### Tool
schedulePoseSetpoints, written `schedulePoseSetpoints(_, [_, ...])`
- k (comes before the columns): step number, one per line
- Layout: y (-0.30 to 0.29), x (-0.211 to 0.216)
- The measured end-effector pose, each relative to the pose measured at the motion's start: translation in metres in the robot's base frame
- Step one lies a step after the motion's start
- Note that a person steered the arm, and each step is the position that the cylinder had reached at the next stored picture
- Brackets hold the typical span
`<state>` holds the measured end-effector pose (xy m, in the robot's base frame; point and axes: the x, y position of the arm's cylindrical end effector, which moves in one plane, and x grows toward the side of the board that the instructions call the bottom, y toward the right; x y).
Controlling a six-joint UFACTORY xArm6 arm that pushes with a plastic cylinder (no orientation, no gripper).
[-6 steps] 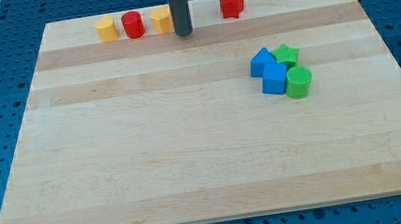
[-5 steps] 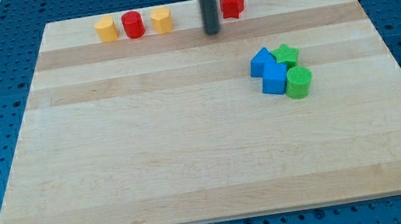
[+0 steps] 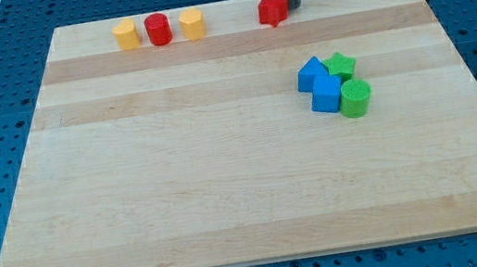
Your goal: Push the red star to the top center
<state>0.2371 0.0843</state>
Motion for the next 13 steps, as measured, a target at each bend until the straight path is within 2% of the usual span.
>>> schedulePoseSetpoints(1, [-0.018,0.017])
schedulePoseSetpoints(4, [-0.018,0.040])
schedulePoseSetpoints(13, [-0.065,0.030])
